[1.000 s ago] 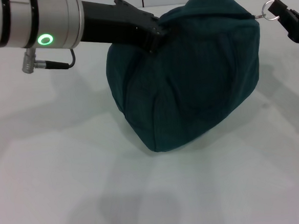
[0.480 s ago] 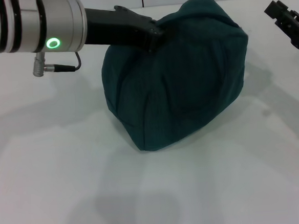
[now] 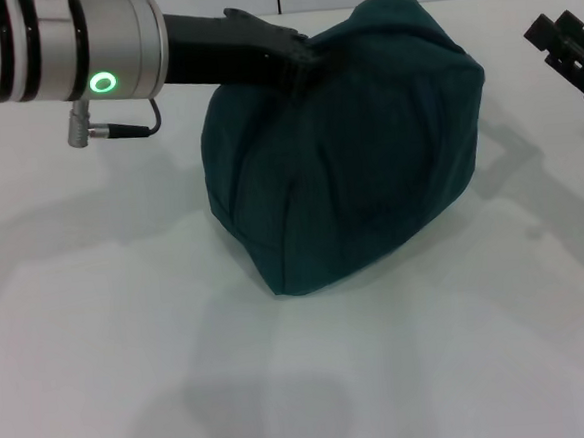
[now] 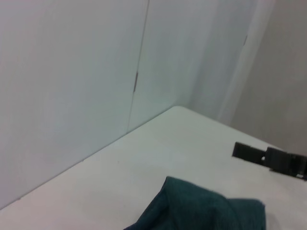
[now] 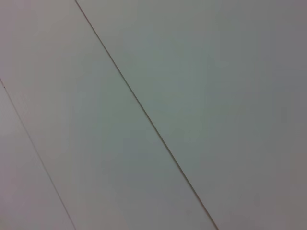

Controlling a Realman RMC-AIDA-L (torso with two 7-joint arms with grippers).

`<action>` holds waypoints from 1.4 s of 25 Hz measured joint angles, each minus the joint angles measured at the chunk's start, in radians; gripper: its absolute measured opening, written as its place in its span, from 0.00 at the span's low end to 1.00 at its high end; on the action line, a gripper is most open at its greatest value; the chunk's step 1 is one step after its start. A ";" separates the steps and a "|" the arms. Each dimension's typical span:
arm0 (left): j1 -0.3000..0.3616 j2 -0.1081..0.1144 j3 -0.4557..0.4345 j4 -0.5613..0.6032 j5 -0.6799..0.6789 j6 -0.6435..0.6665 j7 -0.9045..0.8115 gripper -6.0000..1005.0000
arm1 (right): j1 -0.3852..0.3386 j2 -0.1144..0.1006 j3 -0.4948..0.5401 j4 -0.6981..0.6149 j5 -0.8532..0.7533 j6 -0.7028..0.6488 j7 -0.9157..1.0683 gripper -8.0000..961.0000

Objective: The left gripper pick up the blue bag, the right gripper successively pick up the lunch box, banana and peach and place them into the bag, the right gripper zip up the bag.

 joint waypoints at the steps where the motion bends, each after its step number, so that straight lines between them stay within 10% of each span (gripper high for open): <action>1: 0.001 0.000 -0.002 0.000 -0.010 0.000 0.003 0.09 | -0.002 0.000 -0.001 0.000 0.000 -0.001 0.000 0.67; 13: 0.070 0.001 -0.107 0.012 -0.272 0.007 0.169 0.29 | -0.022 -0.019 0.003 -0.003 0.000 -0.076 -0.002 0.91; 25: 0.289 0.003 -0.245 -0.056 -0.473 0.285 0.571 0.82 | -0.028 -0.150 0.003 -0.096 -0.259 -0.315 -0.062 0.91; 35: 0.406 0.005 -0.246 -0.471 -0.480 0.357 1.075 0.88 | -0.112 -0.097 0.006 -0.120 -0.538 -0.173 -0.237 0.91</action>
